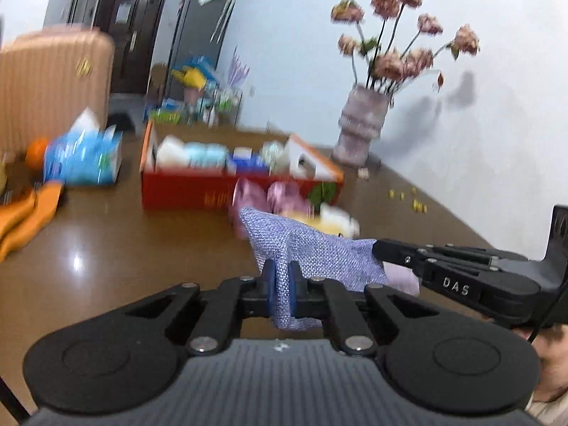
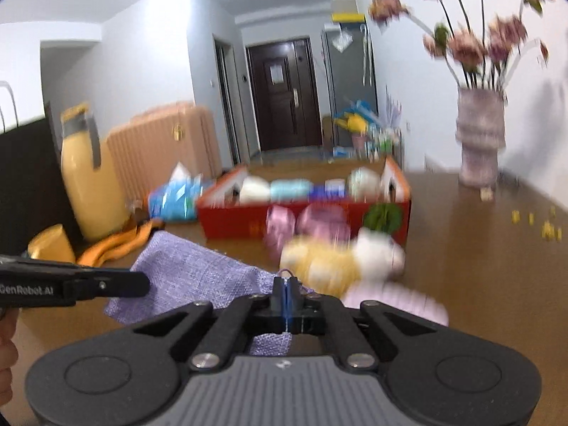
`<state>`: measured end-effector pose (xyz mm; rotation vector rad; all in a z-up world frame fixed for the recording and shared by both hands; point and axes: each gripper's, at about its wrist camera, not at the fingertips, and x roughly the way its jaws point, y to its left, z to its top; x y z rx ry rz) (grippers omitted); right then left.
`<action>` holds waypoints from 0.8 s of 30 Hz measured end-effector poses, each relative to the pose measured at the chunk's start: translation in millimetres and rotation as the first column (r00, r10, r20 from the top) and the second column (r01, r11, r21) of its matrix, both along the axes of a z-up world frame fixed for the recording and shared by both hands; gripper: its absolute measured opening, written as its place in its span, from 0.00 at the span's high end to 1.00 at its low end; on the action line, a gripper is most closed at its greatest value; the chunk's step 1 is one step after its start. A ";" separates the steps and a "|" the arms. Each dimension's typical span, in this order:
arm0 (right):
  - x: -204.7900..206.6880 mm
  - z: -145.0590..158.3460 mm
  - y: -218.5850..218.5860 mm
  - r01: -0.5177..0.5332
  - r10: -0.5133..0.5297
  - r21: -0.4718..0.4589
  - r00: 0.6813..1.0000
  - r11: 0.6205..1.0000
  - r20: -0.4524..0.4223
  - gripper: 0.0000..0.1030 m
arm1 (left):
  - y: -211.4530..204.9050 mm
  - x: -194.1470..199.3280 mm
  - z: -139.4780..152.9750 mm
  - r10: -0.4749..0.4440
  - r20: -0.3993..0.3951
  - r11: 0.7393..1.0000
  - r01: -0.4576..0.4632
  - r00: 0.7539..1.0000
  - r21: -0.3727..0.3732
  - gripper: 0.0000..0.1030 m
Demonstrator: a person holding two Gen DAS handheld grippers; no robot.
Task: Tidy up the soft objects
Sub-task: 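Lift the lavender pouch and carry it toward the cardboard box, then lower the pouch into the box and open both tools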
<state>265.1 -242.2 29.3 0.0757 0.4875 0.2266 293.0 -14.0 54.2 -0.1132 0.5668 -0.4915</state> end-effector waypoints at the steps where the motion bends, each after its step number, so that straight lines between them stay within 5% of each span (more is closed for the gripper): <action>1: 10.7 10.3 -2.1 -0.005 0.006 -0.015 1.000 1.000 0.023 1.00 | -3.5 11.8 8.3 0.002 0.017 1.000 -0.002 1.000 -0.003 0.92; 7: 113.5 55.8 -19.0 -0.019 0.025 -0.084 0.998 0.996 0.061 1.00 | -29.9 115.1 44.1 0.026 0.023 0.999 -0.025 0.999 -0.034 0.92; 14: 253.5 28.1 -39.0 0.013 -0.026 -0.127 0.994 0.992 -0.103 1.00 | -60.3 235.9 9.8 0.083 -0.121 0.996 -0.087 0.989 -0.034 0.92; 19: 304.5 -12.0 -32.0 -0.021 -0.015 -0.152 0.973 0.988 -0.230 0.99 | -70.6 265.0 -28.3 0.139 -0.135 0.987 -0.126 0.981 0.101 0.91; 24: 316.1 -30.8 -5.7 -0.069 0.003 -0.258 0.968 0.964 -0.250 0.91 | -68.3 265.5 -42.4 0.096 -0.119 0.982 -0.075 0.988 0.175 0.81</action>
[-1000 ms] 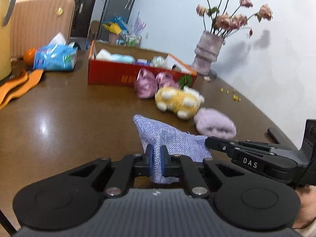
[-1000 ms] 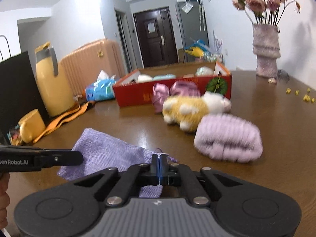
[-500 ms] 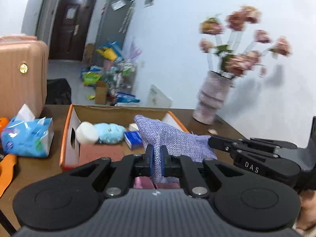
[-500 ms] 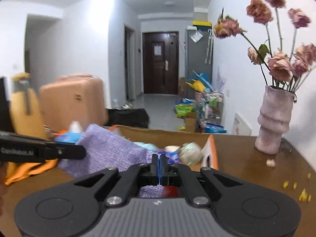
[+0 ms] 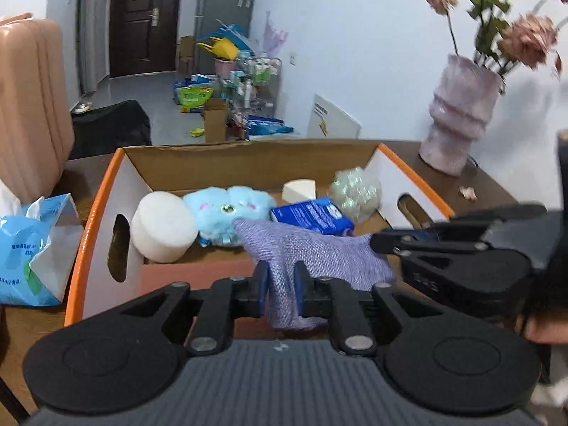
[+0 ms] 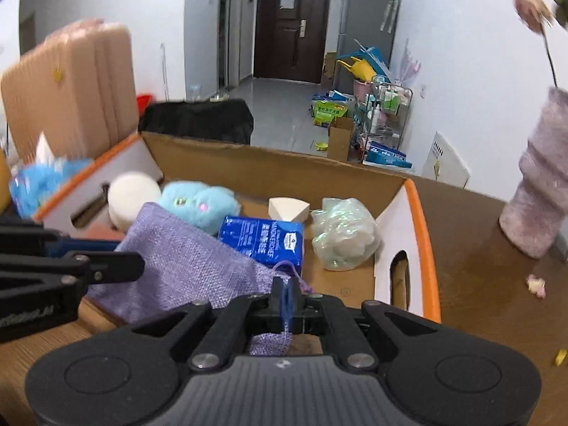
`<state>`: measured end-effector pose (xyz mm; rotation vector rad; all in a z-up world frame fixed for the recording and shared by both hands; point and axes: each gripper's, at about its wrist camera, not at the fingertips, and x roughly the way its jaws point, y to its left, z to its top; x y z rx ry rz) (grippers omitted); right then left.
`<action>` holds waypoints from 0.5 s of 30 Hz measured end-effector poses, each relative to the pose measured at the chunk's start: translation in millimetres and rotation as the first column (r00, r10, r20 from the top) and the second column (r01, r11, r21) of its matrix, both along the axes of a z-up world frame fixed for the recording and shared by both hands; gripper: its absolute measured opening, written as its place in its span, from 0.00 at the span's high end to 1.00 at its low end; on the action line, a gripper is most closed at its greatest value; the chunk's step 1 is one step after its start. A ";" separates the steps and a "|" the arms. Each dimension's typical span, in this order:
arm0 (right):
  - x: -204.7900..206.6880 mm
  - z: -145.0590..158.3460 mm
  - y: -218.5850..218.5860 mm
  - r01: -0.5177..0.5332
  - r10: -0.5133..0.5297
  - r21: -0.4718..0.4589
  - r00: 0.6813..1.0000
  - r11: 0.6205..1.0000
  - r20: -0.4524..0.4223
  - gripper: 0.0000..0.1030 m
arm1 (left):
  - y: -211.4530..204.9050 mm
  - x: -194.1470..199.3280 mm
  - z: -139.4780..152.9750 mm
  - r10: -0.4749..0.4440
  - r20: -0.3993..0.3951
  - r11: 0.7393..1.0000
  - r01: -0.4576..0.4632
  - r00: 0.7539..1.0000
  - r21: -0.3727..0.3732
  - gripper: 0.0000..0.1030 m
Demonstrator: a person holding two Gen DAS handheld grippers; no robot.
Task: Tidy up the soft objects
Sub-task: 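Lower the pouch into the box and open both tools, then withdraw both tools from the box back over the table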
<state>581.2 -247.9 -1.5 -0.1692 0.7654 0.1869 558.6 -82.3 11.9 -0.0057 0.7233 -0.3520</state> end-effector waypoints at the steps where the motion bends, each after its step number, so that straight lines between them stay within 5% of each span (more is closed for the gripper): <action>1: 1.4 -1.1 3.1 -0.005 0.004 -0.018 1.000 1.000 -0.004 0.88 | 3.3 -2.3 0.9 0.005 0.008 1.000 -0.005 1.000 0.013 0.73; 3: 3.8 -0.1 5.3 -0.017 0.016 -0.023 1.000 1.000 -0.026 0.86 | 7.4 -6.6 6.2 0.020 0.036 0.999 -0.022 0.999 0.036 0.64; 8: -13.3 28.0 -2.5 -0.002 0.002 -0.010 1.000 1.000 0.023 0.80 | 21.7 -20.1 33.1 0.078 0.110 0.994 -0.086 0.991 0.071 0.58; 11: -32.3 55.1 -10.3 0.005 -0.006 0.010 0.997 1.000 0.072 0.71 | 30.7 -35.9 53.4 0.121 0.191 0.986 -0.140 0.974 0.090 0.43; 14: -56.9 82.2 -25.5 0.025 -0.028 0.026 0.991 0.999 0.132 0.46 | 42.3 -59.7 71.9 0.155 0.279 0.978 -0.188 0.948 0.093 0.20; 15: -67.7 91.3 -32.8 0.035 -0.041 0.040 0.985 0.999 0.167 0.27 | 47.7 -70.0 77.7 0.176 0.314 0.974 -0.210 0.933 0.079 0.12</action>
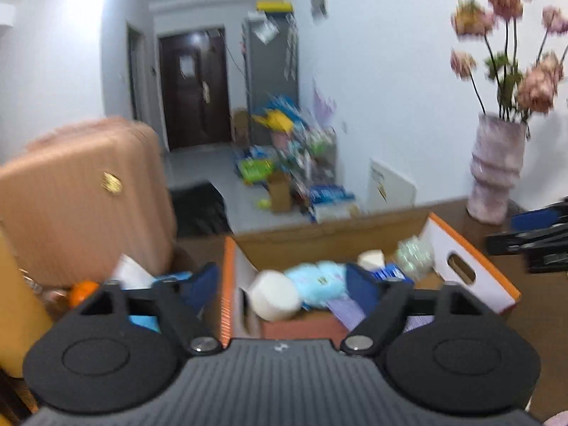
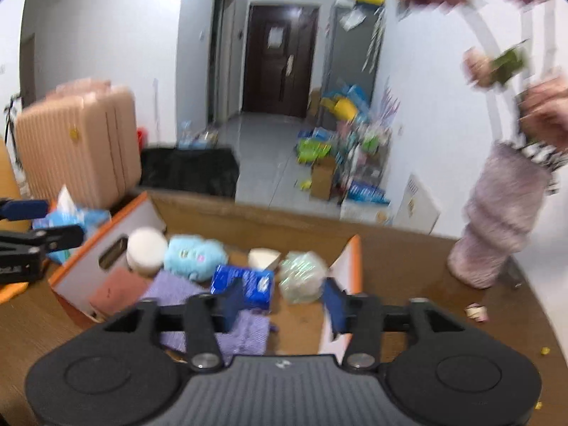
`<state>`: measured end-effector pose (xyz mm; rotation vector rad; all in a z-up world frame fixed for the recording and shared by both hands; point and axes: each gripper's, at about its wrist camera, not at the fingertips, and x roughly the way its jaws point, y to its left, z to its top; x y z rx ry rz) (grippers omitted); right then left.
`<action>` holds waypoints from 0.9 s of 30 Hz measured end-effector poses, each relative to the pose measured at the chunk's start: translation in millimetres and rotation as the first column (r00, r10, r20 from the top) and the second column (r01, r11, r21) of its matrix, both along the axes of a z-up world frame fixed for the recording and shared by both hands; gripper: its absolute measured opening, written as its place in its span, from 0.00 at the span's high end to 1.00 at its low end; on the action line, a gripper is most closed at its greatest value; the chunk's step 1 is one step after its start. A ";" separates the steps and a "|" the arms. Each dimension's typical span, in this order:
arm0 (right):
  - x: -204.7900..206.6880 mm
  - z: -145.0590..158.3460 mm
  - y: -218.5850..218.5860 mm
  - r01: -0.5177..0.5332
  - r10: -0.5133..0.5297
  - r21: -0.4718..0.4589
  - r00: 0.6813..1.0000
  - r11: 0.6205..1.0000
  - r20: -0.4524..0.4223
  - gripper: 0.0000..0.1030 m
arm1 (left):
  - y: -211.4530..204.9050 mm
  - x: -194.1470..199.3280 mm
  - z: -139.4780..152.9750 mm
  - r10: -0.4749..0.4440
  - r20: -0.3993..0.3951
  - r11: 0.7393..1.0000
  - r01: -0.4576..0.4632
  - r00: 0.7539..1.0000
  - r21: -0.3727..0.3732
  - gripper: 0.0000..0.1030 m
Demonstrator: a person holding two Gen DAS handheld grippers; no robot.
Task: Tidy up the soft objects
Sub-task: 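Withdraw both tools from the box back over the table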
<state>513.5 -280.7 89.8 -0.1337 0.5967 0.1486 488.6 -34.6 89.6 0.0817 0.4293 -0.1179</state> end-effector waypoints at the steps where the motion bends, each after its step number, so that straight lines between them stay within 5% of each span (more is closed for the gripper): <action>1: -11.6 8.0 -8.0 0.011 -0.012 0.021 0.999 1.000 0.041 0.07 | 3.1 -7.5 4.8 0.018 0.032 1.000 -0.018 0.999 -0.009 0.08; 5: -58.3 27.0 -32.4 0.035 -0.062 0.132 0.976 0.991 0.208 0.01 | 8.5 -41.6 16.4 0.050 0.115 0.999 -0.049 0.992 -0.016 0.05; 20: -161.4 37.7 -22.2 0.055 -0.097 0.141 0.944 0.989 0.316 0.00 | 9.1 -144.2 31.3 0.087 0.163 0.996 -0.082 0.983 -0.034 0.00; 27: -264.7 3.2 -18.3 0.030 -0.080 0.152 0.939 0.988 0.335 0.00 | 15.6 -253.9 -5.8 0.078 0.166 0.997 -0.076 0.983 -0.017 0.00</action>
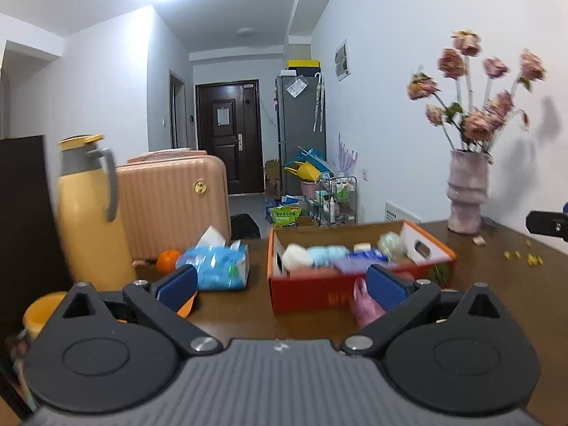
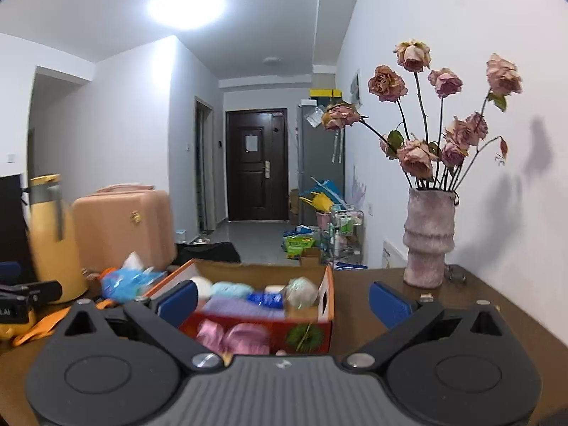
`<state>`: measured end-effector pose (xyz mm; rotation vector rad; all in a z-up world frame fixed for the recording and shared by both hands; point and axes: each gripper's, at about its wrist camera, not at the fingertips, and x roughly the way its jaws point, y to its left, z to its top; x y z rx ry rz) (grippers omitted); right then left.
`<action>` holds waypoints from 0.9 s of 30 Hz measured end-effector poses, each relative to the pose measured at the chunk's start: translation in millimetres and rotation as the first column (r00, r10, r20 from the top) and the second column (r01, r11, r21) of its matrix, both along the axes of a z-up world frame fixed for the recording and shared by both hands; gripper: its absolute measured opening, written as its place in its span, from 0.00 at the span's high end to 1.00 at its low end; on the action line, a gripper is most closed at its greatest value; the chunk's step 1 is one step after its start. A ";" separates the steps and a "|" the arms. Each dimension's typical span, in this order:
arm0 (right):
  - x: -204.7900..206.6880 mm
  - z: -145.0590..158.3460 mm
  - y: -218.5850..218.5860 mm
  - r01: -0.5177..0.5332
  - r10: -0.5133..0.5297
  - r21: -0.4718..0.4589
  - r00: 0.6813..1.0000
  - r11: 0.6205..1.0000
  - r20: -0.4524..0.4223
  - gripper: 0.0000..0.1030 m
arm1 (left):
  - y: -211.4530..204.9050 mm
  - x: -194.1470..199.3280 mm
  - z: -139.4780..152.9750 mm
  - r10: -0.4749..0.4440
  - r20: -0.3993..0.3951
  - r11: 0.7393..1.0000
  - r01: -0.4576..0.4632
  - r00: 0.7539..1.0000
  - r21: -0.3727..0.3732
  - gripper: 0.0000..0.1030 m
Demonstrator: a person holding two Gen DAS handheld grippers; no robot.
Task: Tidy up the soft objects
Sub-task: 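Withdraw both tools from the box back over the table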
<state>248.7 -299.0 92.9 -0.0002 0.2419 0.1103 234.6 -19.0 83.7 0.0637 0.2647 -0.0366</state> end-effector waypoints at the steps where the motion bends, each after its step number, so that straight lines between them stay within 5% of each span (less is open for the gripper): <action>1: -16.6 -5.3 1.1 -0.003 0.003 -0.003 1.000 1.000 0.006 0.00 | 1.4 -17.3 -5.5 -0.011 0.004 1.000 0.011 1.000 -0.005 0.00; 6: -87.9 -29.0 3.1 0.000 0.000 0.010 1.000 1.000 0.008 0.00 | 11.9 -87.0 -25.1 -0.016 0.007 0.999 0.016 1.000 -0.045 0.00; 14: -172.5 -72.9 3.3 -0.010 0.015 0.057 0.995 0.998 -0.102 0.00 | 24.6 -157.7 -45.6 -0.008 -0.028 0.999 0.007 1.000 -0.043 0.00; 27: -195.4 -71.0 -2.2 0.001 0.005 0.074 0.997 0.997 -0.081 0.00 | 14.3 -168.6 -44.6 -0.007 -0.022 1.000 0.007 1.000 -0.023 0.00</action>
